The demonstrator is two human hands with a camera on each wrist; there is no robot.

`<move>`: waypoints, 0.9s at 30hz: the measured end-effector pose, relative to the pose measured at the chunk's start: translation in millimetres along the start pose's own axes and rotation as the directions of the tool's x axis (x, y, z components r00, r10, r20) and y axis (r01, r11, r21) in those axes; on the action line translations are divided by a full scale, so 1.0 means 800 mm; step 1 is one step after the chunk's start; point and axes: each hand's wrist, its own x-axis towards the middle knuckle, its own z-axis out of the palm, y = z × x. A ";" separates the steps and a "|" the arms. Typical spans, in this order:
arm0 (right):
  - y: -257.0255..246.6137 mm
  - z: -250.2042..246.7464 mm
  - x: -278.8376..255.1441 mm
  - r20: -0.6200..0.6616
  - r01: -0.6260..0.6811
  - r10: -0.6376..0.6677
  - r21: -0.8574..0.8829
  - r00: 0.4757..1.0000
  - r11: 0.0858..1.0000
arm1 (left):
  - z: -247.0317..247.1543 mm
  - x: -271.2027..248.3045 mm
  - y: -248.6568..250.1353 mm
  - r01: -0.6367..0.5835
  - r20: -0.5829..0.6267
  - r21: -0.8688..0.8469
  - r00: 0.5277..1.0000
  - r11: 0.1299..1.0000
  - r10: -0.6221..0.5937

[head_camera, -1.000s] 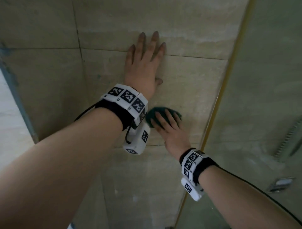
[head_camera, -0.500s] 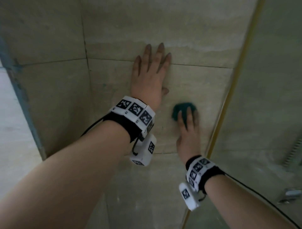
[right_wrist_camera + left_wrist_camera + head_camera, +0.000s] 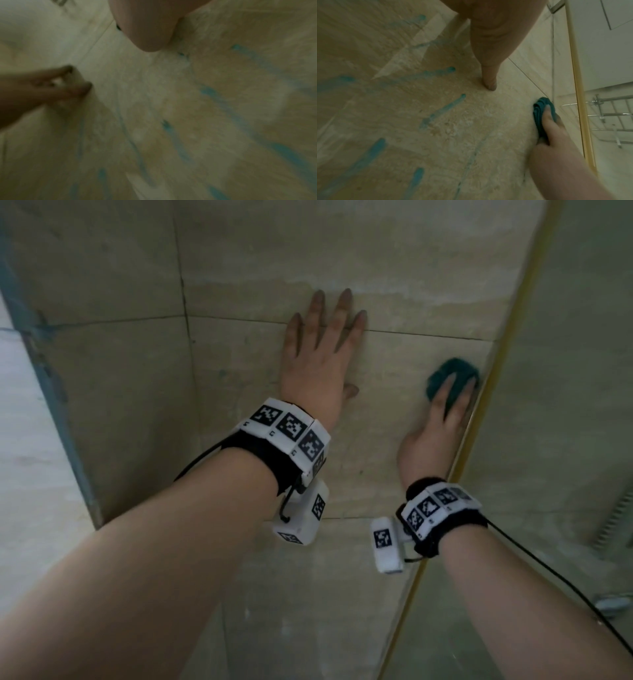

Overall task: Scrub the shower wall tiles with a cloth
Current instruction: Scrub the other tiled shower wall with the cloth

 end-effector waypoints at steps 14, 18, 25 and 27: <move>-0.012 0.010 -0.065 0.231 0.409 -0.387 -0.058 0.893 0.910 | 0.004 0.001 0.000 -0.020 -0.008 0.009 1.000 1.000 0.020; 0.003 0.000 -0.022 0.079 0.066 -0.067 0.005 0.995 0.998 | 0.007 0.000 0.000 -0.017 -0.020 0.009 1.000 1.000 0.017; 0.027 0.009 -0.110 0.187 -0.060 0.048 0.063 0.981 0.996 | 0.007 0.001 0.001 -0.009 -0.011 0.022 1.000 1.000 0.009; 0.032 0.015 -0.138 0.248 0.068 -0.078 0.048 0.966 0.997 | 0.007 0.001 0.001 -0.008 -0.007 0.026 1.000 1.000 0.008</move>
